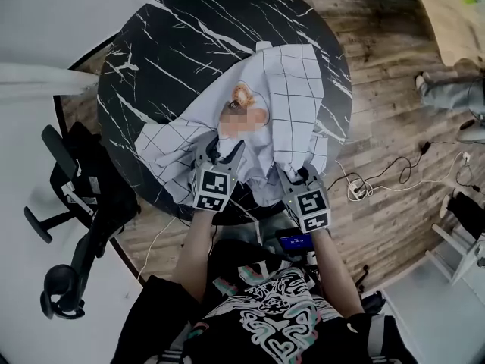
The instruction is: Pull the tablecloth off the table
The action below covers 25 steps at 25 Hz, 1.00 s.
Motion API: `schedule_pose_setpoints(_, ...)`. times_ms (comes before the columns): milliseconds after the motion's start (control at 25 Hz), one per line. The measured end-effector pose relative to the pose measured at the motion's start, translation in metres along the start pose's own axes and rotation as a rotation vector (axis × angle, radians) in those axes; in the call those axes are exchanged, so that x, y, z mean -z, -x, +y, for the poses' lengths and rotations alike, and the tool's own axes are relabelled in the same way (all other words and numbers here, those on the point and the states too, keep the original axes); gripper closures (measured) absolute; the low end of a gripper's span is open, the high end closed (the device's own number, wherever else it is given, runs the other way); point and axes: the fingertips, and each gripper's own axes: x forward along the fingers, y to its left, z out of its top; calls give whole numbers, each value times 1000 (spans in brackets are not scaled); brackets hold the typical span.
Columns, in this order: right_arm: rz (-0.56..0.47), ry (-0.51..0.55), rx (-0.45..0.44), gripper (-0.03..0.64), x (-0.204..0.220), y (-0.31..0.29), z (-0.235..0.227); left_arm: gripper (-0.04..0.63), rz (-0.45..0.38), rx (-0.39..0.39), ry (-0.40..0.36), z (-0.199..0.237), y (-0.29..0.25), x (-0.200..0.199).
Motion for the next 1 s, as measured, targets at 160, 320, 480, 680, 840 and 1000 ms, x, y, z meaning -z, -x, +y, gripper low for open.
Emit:
schedule_pose_setpoints(160,8,16,6,537,-1,2,2,357,-7,-12,-17,0,1,-1)
schedule_pose_setpoints(320,1,15,8,540,-4,3,2,372,-31,0,-8,-1,1,-5)
schedule_pose_setpoints(480,4,10,10,545,-1,4,4,383,-23,4,6,-4,3,0)
schedule_pose_setpoints(680,1,0,5,546,-6,5,5,386,-28,-6,-6,-3,5,-4)
schedule_pose_setpoints(840,-2,2,17,549,-7,7,3,391,-33,-9,-9,-4,5,-5)
schedule_pose_setpoints(1000,-12,6,24,551,-9,8,3,396,-38,-20,-16,-4,6,-7)
